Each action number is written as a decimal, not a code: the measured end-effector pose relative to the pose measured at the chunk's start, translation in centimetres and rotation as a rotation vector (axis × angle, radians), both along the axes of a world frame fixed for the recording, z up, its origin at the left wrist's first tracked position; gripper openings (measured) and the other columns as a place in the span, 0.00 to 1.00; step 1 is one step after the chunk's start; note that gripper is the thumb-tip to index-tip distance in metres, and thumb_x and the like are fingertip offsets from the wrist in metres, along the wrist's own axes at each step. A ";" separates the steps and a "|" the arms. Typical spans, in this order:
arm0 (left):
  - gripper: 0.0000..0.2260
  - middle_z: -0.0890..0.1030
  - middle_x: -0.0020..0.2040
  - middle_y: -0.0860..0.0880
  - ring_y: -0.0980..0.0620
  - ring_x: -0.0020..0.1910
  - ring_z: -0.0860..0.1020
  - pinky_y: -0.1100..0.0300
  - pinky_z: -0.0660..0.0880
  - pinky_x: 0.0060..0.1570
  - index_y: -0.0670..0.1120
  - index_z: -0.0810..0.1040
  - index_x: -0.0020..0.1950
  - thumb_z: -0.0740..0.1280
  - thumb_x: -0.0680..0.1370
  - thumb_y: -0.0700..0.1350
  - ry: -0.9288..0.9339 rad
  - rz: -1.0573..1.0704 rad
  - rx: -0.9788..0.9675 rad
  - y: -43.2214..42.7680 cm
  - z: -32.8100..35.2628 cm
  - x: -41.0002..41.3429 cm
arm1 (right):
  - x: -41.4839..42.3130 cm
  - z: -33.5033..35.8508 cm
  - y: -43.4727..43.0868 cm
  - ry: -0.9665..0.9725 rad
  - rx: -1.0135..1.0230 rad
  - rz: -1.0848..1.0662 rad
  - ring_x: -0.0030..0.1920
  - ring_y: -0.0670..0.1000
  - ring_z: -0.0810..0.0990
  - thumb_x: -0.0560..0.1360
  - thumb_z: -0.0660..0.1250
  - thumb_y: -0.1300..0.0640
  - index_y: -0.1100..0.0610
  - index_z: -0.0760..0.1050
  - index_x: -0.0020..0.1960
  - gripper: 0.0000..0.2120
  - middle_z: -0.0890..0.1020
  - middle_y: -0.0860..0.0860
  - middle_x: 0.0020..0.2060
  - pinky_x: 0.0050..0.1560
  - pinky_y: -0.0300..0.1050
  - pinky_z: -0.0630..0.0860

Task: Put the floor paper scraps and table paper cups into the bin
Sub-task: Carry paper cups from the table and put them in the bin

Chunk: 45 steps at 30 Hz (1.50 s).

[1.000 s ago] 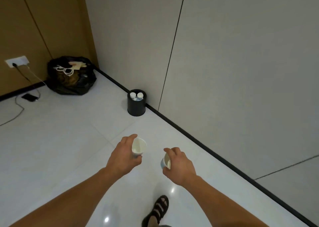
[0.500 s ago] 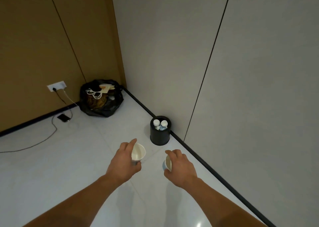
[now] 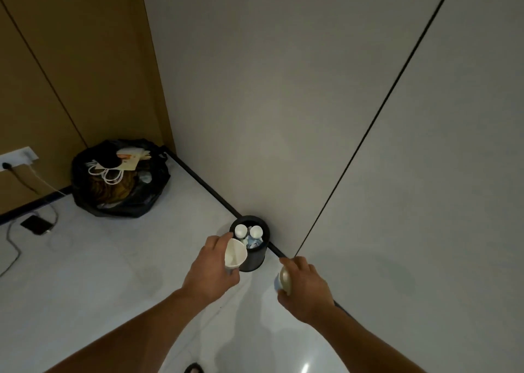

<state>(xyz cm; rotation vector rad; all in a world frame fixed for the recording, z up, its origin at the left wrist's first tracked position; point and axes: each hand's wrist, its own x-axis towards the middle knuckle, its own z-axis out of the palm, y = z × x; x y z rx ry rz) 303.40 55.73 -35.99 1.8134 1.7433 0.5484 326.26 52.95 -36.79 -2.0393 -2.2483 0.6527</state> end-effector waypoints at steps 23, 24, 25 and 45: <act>0.34 0.68 0.64 0.51 0.58 0.57 0.70 0.70 0.70 0.50 0.50 0.60 0.73 0.73 0.72 0.49 -0.001 -0.020 -0.261 35.7 -26.1 1.5 | -0.8 -26.2 38.0 0.061 -0.202 -0.022 0.67 0.49 0.70 0.75 0.69 0.45 0.47 0.60 0.74 0.32 0.67 0.47 0.69 0.61 0.41 0.74; 0.34 0.68 0.64 0.51 0.57 0.57 0.70 0.70 0.70 0.50 0.50 0.60 0.73 0.73 0.72 0.49 -0.010 -0.022 -0.269 36.9 -28.5 1.7 | -1.2 -28.6 39.0 0.066 -0.198 -0.025 0.67 0.49 0.70 0.75 0.69 0.45 0.48 0.61 0.74 0.31 0.68 0.47 0.69 0.61 0.41 0.75; 0.34 0.69 0.64 0.50 0.57 0.57 0.71 0.70 0.70 0.50 0.49 0.61 0.73 0.73 0.72 0.49 -0.021 -0.023 -0.273 38.0 -31.0 1.9 | -1.6 -31.0 40.0 0.075 -0.190 -0.030 0.66 0.50 0.70 0.74 0.70 0.46 0.49 0.62 0.73 0.31 0.68 0.48 0.69 0.60 0.41 0.76; 0.44 0.44 0.78 0.42 0.40 0.76 0.39 0.40 0.48 0.73 0.49 0.44 0.78 0.64 0.71 0.62 0.445 -0.450 -0.155 42.0 -58.8 2.4 | -1.5 -56.5 43.4 -0.125 0.017 0.054 0.75 0.61 0.60 0.72 0.72 0.46 0.55 0.60 0.76 0.37 0.65 0.59 0.74 0.72 0.60 0.60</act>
